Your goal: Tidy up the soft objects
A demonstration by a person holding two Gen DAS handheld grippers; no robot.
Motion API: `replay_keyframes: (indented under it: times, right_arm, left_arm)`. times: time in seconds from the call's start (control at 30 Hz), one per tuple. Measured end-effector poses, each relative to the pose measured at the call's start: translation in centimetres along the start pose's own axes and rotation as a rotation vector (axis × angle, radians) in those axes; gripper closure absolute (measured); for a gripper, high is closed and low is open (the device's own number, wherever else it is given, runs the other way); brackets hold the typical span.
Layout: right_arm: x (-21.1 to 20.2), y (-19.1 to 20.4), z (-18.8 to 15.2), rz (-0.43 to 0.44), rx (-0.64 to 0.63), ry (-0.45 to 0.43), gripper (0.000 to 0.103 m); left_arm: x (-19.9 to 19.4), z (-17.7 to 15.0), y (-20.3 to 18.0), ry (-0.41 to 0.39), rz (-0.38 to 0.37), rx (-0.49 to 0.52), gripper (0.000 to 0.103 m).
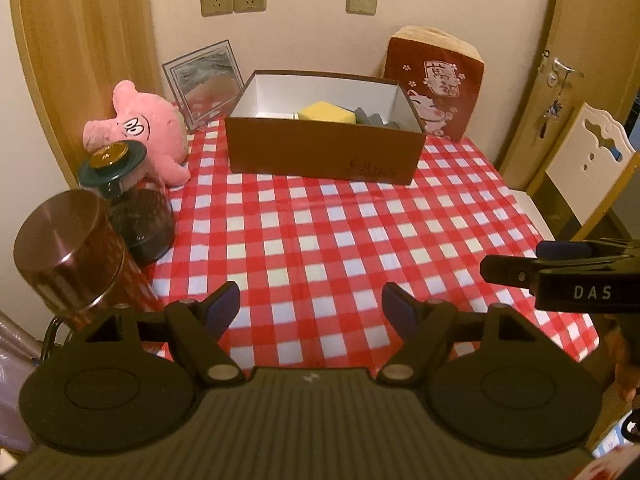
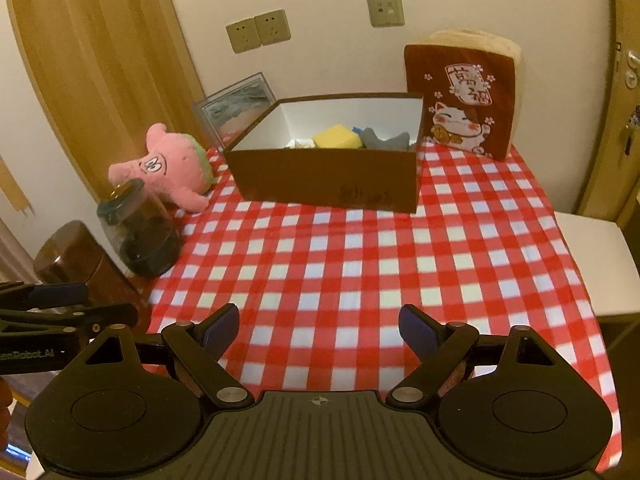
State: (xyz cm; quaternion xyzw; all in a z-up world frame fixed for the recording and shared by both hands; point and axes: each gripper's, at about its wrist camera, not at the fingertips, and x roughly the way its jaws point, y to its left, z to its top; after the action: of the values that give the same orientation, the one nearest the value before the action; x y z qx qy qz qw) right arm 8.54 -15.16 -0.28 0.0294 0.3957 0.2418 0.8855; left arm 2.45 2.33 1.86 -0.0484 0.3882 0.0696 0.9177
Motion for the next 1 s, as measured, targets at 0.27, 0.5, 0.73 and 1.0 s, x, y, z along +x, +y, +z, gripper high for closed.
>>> replay_keyframes:
  times: [0.27, 0.5, 0.73, 1.0]
  right_arm:
    - [-1.5, 1.8, -2.1, -0.013, 0.005, 0.014, 0.017]
    - [-2.2, 2.3, -3.1, -0.032, 0.009, 0.031, 0.017]
    - [-2.3, 2.3, -3.4, -0.034, 0.01, 0.031, 0.017]
    - [-2.3, 2.4, -3.4, -0.032, 0.008, 0.033, 0.017]
  left_arm:
    - [-0.9, -1.7, 0.5, 0.011, -0.026, 0.016, 0.027]
    - [-1.4, -2.0, 0.4, 0.003, -0.044, 0.027, 0.027]
    - [-1.7, -2.1, 0.6, 0.0, -0.051, 0.033, 0.027]
    - [-1.7, -2.1, 0.7, 0.002, -0.05, 0.032, 0.027]
